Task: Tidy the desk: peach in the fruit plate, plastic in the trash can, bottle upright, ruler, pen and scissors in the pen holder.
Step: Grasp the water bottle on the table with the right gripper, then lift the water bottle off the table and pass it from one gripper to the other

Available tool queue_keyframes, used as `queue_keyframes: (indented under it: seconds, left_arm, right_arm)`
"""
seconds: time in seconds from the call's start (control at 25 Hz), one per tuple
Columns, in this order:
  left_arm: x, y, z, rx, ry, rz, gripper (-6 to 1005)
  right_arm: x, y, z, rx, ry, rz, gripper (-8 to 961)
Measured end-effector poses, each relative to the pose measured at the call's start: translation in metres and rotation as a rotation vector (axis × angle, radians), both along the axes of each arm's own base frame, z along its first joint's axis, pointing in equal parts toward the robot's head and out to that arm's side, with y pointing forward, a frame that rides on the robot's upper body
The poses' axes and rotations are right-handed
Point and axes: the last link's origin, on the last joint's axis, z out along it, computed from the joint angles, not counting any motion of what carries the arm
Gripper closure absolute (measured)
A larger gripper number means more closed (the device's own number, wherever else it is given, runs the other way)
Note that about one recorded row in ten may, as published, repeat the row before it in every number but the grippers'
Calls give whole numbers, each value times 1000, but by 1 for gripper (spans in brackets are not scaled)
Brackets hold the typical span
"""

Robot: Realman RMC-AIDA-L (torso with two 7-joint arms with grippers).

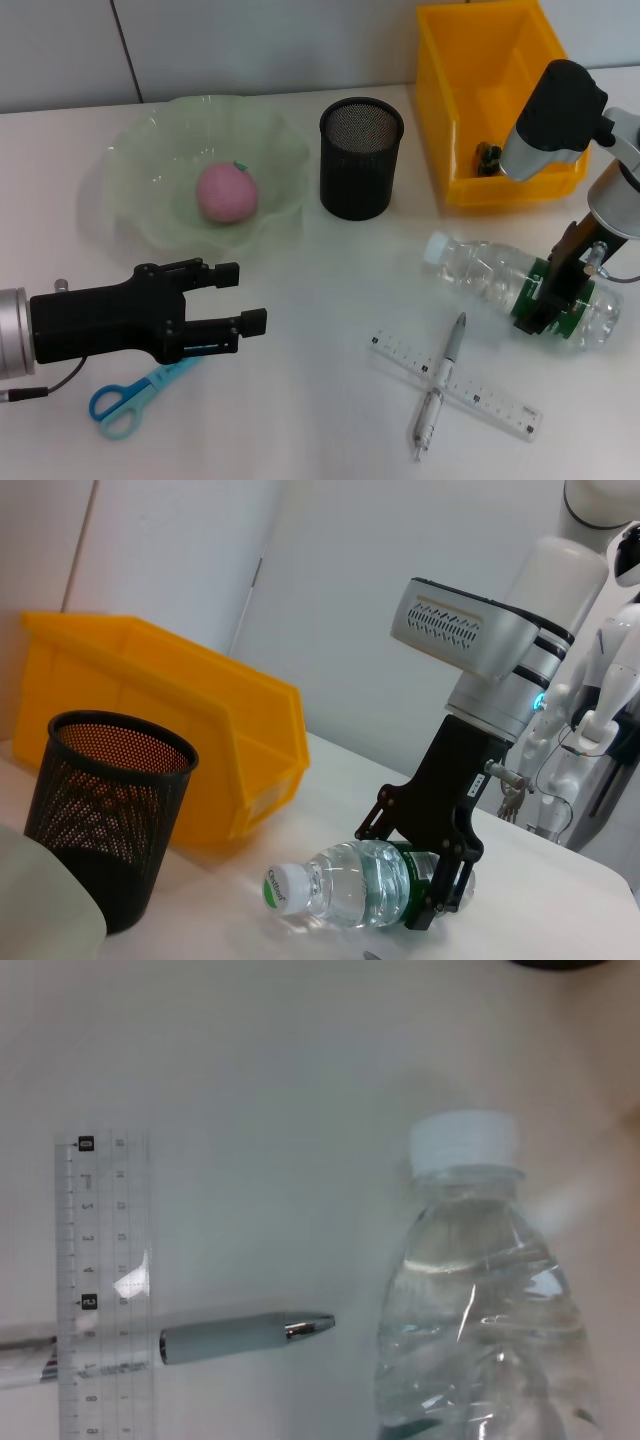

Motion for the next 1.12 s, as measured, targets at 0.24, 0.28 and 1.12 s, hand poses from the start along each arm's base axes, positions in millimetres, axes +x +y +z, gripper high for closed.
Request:
queue_keyframes:
  seconds: [0.24,0.28,1.12]
  left_arm:
    - [0,0,0,-1,0,0,203]
    - [0,0,0,-1,0,0,203]
    - [2,2,2,9,-13,-1,203]
  right_arm:
    - [1,0,-1,0,0,0,169]
    - [1,0,-1,0,0,1,169]
    - [-8,5,3,12,31,23,177]
